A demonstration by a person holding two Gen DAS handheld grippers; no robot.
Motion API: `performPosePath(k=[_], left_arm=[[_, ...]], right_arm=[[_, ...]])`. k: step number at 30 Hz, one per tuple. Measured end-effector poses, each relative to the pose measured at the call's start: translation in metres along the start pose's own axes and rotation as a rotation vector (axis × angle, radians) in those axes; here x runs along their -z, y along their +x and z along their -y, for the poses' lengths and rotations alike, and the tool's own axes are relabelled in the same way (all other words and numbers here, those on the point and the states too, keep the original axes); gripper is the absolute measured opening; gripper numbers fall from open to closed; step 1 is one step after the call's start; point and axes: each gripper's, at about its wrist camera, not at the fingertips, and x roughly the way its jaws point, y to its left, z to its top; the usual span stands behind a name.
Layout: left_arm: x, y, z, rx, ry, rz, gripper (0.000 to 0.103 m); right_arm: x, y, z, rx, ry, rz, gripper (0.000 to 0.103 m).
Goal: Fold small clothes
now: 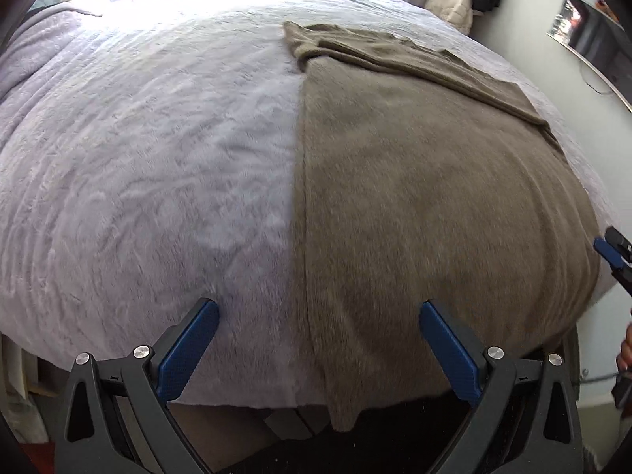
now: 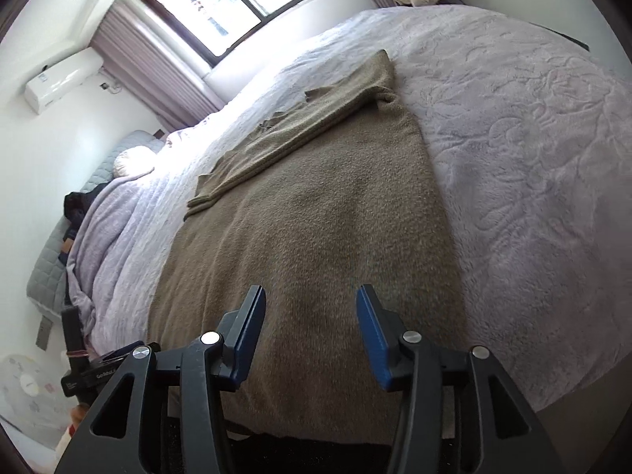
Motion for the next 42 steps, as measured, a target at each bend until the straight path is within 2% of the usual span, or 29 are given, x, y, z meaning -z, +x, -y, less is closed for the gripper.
performPosePath(k=[3, 8, 14, 18, 19, 23, 25, 30, 34, 37, 38, 40, 41, 42], left_arm=[[0.013, 0.000, -0.001, 0.046, 0.048, -0.018, 0.102], [0.019, 0.000, 0.007, 0.130, 0.082, -0.041, 0.102], [0.017, 0.004, 0.019, 0.192, 0.108, -0.043, 0.102], [0.019, -0.002, 0.024, 0.332, 0.082, -0.022, 0.102], [0.019, -0.001, 0.026, 0.343, 0.080, -0.020, 0.102], [0.021, 0.005, 0.018, 0.363, 0.038, -0.034, 0.102], [0.023, 0.004, 0.015, 0.365, 0.044, -0.035, 0.102], [0.022, 0.009, 0.034, 0.315, 0.104, -0.034, 0.102], [0.023, 0.006, 0.043, 0.363, 0.113, -0.035, 0.102], [0.024, 0.005, 0.045, 0.364, 0.125, -0.031, 0.102], [0.024, 0.005, 0.045, 0.363, 0.122, -0.030, 0.097], [0.023, 0.007, 0.043, 0.365, 0.110, -0.039, 0.081], [0.022, 0.008, 0.043, 0.358, 0.109, -0.048, 0.065], [0.022, 0.009, 0.044, 0.355, 0.117, -0.057, 0.043]], right_arm=[[0.006, -0.015, 0.014, 0.012, 0.003, 0.007, 0.054], [0.016, -0.029, 0.046, 0.045, 0.083, 0.004, 0.054], [0.030, -0.011, 0.064, -0.077, 0.134, -0.092, 0.055], [0.042, 0.005, 0.058, -0.155, 0.093, -0.176, 0.057], [0.045, 0.007, 0.056, -0.174, 0.087, -0.189, 0.057], [0.052, 0.016, 0.051, -0.244, 0.070, -0.241, 0.057], [0.056, 0.019, 0.047, -0.240, 0.047, -0.262, 0.057], [0.059, 0.029, 0.047, -0.237, 0.060, -0.274, 0.058], [0.058, 0.035, 0.039, -0.229, 0.046, -0.280, 0.058], [0.058, 0.037, 0.035, -0.229, 0.039, -0.282, 0.058], [0.059, 0.037, 0.036, -0.229, 0.041, -0.281, 0.058], [0.060, 0.038, 0.036, -0.227, 0.050, -0.278, 0.058], [0.059, 0.040, 0.036, -0.217, 0.057, -0.282, 0.057], [0.059, 0.040, 0.036, -0.202, 0.061, -0.286, 0.051]])
